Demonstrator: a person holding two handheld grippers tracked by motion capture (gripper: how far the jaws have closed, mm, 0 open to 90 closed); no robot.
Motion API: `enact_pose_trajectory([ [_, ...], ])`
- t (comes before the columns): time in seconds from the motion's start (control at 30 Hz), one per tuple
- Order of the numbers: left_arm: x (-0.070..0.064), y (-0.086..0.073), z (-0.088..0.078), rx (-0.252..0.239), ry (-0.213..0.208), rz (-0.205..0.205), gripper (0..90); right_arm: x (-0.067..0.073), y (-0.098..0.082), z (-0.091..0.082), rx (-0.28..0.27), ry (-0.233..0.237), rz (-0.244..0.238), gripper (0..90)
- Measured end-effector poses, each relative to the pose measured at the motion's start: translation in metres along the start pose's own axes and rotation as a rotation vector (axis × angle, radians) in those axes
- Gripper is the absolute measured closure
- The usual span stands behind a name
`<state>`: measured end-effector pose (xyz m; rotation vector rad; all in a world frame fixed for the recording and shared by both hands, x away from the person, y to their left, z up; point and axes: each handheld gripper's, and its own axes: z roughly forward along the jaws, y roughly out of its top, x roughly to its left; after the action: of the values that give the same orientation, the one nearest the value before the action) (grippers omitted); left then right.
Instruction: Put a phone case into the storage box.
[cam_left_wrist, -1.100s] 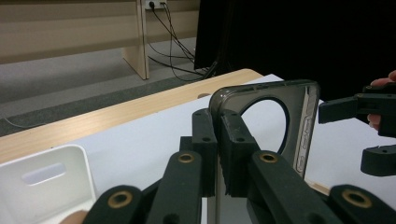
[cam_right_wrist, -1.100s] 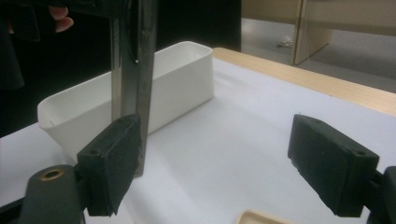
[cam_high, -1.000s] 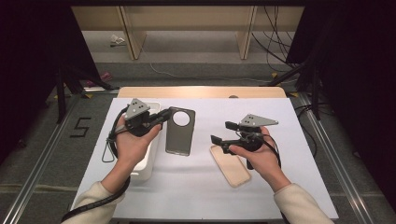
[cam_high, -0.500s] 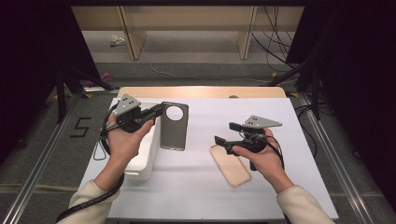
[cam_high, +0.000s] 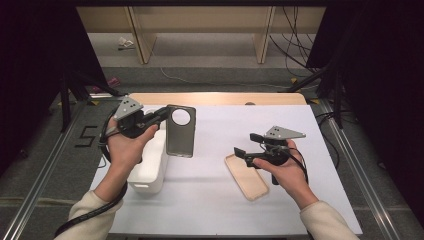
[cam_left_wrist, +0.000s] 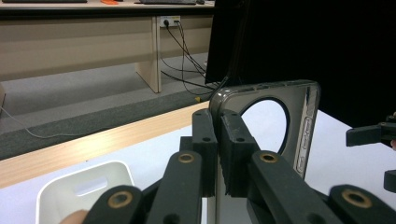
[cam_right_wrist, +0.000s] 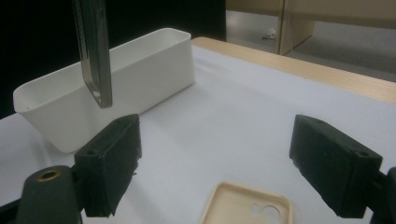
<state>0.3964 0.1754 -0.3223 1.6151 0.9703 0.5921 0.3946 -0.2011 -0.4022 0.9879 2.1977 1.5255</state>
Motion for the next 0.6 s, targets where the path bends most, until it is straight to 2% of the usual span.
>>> enact_pose_trajectory([
  [0.23, 0.009, 0.005, -0.004, -0.022, -0.001, -0.013, 85.2, -0.003, -0.005, -0.005, 0.004, -0.009, 0.004, 17.6],
  [0.6, 0.020, 0.013, -0.008, -0.032, 0.019, -0.005, 85.2, -0.008, -0.009, -0.012, 0.004, -0.023, 0.015, 17.7],
])
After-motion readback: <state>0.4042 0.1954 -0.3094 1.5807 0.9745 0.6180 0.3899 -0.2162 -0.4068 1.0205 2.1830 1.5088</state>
